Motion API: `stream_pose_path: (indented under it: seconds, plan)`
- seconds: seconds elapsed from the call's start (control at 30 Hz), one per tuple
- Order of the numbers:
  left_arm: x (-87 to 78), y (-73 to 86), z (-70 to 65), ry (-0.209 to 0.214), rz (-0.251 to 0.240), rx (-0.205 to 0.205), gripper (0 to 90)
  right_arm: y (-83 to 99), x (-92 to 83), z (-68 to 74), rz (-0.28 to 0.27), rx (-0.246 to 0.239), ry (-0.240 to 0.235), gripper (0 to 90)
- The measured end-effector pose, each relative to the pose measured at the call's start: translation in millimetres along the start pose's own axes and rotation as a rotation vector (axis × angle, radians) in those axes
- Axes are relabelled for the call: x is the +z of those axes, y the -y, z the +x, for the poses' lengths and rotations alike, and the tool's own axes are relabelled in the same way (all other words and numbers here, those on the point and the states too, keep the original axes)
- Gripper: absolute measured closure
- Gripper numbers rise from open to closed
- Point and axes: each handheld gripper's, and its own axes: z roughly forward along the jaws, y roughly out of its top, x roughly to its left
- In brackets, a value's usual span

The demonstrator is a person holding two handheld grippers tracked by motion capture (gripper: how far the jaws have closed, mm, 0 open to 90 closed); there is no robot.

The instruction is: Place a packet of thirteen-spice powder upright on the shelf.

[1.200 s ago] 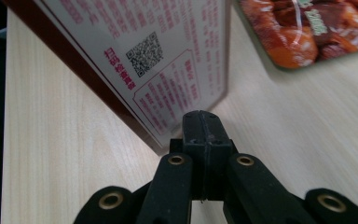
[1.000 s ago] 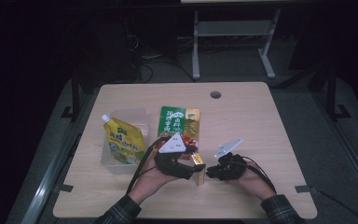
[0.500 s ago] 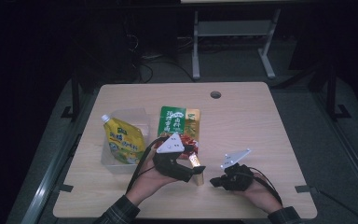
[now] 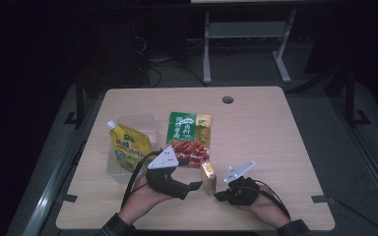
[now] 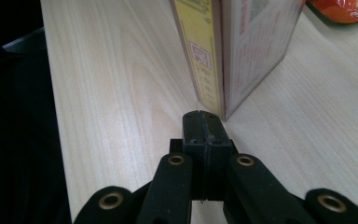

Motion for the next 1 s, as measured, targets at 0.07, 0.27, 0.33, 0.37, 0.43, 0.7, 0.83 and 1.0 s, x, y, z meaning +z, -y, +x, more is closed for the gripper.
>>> stream_pose_path:
  seconds: [0.07,0.27,0.33,0.37,0.43,0.7,0.83,1.0]
  plan:
    - [-2.0,9.4,-0.4,-0.001,0.018,-0.011,16.9,-0.5,1.2,-0.7,0.002,-0.008,0.007,90.0]
    - [-6.9,37.3,-4.6,0.003,0.06,-0.055,16.9,-1.7,2.2,-3.5,-0.009,0.015,0.018,90.0]
    - [-8.2,44.8,-6.2,0.005,0.073,-0.063,16.9,-2.1,2.7,-4.8,-0.012,0.017,0.017,90.0]
    - [-8.9,48.0,-6.4,0.005,0.08,-0.063,16.8,-2.4,2.7,-5.6,-0.008,0.018,0.025,90.0]
    - [-10.6,53.8,-6.7,0.005,0.088,-0.072,16.8,-2.7,3.3,-6.8,-0.014,0.022,0.027,90.0]
    - [-10.7,64.9,-7.1,0.001,0.112,-0.085,16.9,-7.1,5.0,-16.0,-0.02,0.03,0.061,90.0]
    - [-9.6,65.5,-6.7,0.0,0.116,-0.083,16.9,-10.8,6.9,-20.5,-0.024,0.034,0.071,90.0]
    - [-9.3,66.8,-5.9,-0.003,0.12,-0.086,16.9,-14.1,7.9,-25.1,-0.031,0.043,0.081,90.0]
